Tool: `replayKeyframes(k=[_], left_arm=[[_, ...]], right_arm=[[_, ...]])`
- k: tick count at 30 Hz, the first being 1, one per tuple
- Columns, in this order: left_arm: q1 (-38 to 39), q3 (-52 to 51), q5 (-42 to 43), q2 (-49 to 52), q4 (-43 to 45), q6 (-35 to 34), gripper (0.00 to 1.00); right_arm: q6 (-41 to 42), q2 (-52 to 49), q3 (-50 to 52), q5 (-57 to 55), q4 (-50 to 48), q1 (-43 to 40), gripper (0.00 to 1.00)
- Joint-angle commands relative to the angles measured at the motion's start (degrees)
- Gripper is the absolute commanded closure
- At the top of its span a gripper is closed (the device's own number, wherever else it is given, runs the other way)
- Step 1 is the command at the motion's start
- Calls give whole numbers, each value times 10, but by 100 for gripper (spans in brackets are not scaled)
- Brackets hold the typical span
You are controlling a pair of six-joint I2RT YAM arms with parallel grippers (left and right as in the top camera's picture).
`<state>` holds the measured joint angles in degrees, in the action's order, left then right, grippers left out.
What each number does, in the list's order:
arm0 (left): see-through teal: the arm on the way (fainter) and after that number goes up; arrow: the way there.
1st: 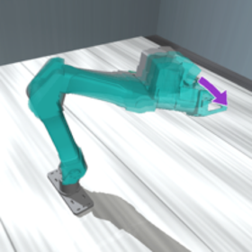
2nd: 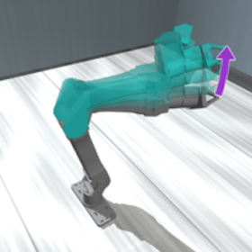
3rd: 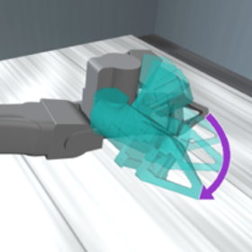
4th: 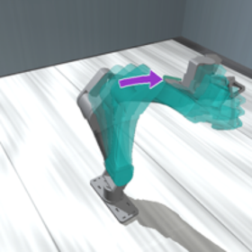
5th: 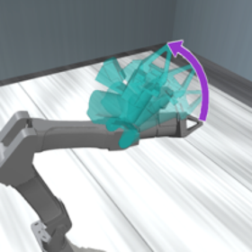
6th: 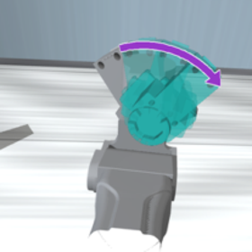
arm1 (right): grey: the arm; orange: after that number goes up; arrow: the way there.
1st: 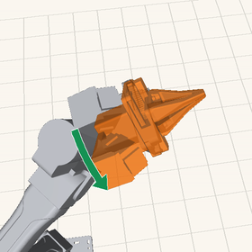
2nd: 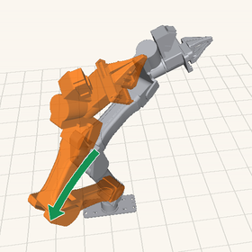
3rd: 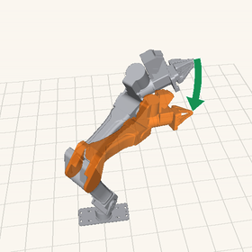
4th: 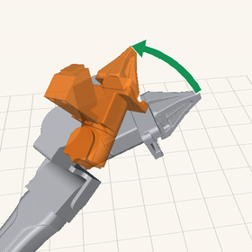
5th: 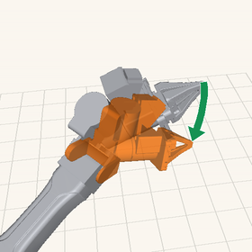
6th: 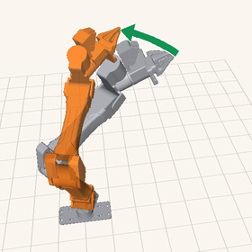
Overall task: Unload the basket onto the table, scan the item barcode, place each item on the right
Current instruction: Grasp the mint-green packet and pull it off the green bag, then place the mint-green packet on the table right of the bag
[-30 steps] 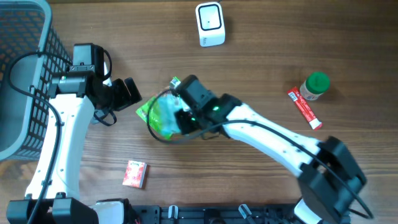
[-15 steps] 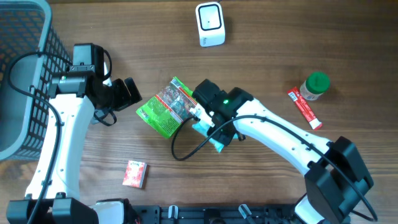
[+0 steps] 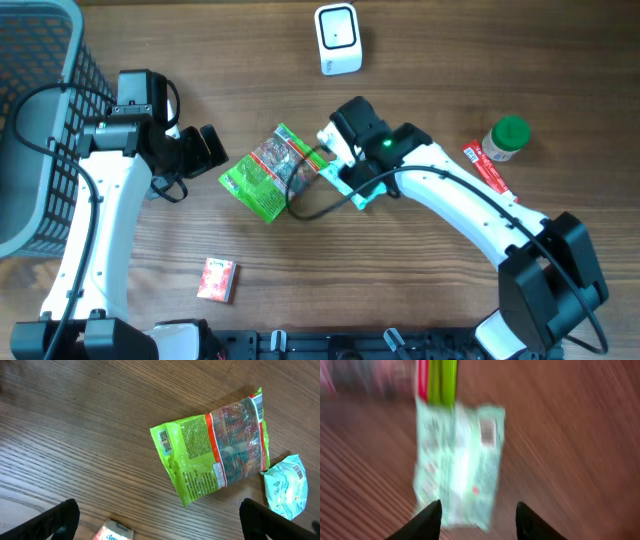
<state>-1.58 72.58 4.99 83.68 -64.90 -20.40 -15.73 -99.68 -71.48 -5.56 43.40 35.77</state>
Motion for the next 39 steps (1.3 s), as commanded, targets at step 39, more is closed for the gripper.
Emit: replayKeyframes(k=[39], left_arm=[[-2,0,5,1,0,7,0]], right_arm=[[172,-97,126,-124,29,-2,95]])
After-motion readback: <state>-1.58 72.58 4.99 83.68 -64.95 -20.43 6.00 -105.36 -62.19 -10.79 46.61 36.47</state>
